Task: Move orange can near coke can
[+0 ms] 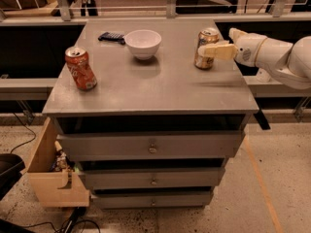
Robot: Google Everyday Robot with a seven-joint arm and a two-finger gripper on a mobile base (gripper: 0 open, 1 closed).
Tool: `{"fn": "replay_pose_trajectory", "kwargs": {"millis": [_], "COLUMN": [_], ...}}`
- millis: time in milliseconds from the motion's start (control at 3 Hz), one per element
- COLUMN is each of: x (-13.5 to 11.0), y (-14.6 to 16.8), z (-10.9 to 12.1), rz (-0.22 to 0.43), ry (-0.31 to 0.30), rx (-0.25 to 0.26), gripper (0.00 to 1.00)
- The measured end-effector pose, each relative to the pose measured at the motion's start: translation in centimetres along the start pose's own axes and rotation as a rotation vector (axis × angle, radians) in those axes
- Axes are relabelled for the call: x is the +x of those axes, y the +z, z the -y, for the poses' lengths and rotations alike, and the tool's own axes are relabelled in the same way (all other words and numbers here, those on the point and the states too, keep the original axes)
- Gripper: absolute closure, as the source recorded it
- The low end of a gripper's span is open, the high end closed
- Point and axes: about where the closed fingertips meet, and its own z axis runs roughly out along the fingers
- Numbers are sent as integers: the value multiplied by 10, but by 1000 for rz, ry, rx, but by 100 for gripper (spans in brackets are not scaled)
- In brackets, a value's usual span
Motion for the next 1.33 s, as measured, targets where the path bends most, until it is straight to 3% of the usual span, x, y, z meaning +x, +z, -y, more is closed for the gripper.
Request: {"fn": "replay_pose_trajectory", "kwargs": {"millis": [333,1000,1333], "x": [12,16,16], "y": [19,32,36], "z": [-9,-17,-20], "rz": [16,27,27], "ry": [7,-5,-4], "rx": [-41,-68,-75], "gripper": [2,48,79]}}
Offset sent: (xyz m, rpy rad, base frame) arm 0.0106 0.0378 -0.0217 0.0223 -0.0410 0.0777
